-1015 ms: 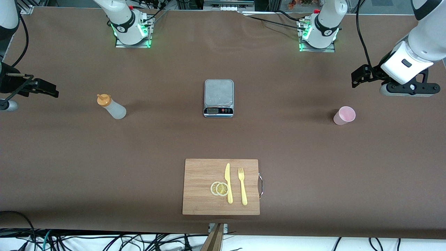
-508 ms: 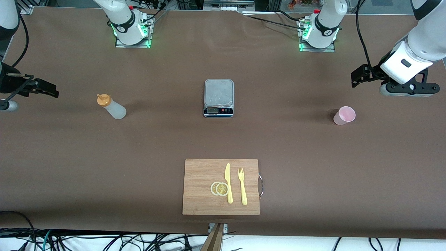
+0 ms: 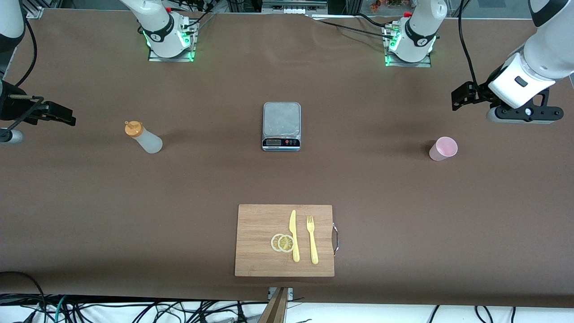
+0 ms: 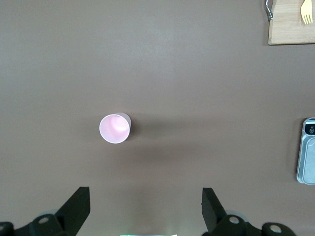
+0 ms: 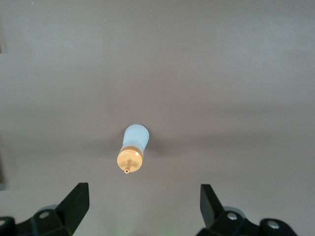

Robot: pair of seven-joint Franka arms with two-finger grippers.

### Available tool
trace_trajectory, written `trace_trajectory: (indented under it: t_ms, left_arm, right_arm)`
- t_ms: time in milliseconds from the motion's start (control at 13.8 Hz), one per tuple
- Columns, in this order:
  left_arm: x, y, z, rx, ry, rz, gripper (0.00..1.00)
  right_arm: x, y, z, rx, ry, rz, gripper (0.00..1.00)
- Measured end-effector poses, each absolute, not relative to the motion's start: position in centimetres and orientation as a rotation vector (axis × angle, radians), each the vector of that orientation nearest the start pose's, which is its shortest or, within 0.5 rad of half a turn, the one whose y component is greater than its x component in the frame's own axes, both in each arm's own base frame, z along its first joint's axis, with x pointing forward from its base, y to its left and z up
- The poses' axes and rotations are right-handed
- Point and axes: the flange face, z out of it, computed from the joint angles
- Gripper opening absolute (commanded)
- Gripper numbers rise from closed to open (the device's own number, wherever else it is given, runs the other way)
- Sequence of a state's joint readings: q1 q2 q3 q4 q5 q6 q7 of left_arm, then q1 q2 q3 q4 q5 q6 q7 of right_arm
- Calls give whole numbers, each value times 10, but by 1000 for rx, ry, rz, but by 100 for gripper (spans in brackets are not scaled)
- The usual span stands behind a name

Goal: Add sauce to pink cup with both arms

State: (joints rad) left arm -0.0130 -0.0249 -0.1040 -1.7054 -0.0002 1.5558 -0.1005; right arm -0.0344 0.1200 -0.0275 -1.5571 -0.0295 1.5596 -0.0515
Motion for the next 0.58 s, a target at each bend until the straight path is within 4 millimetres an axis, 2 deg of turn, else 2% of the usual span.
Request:
trace_trajectory:
  t_ms: [218,580]
  left_arm:
    - [543,-64,562,-3118,26,232,100]
    - [547,-69,561,-3118,40,279,100]
  right_arm:
    - [584,-39,562,-3162,15,188,100]
    - [584,-39,562,-3162,15,188,100]
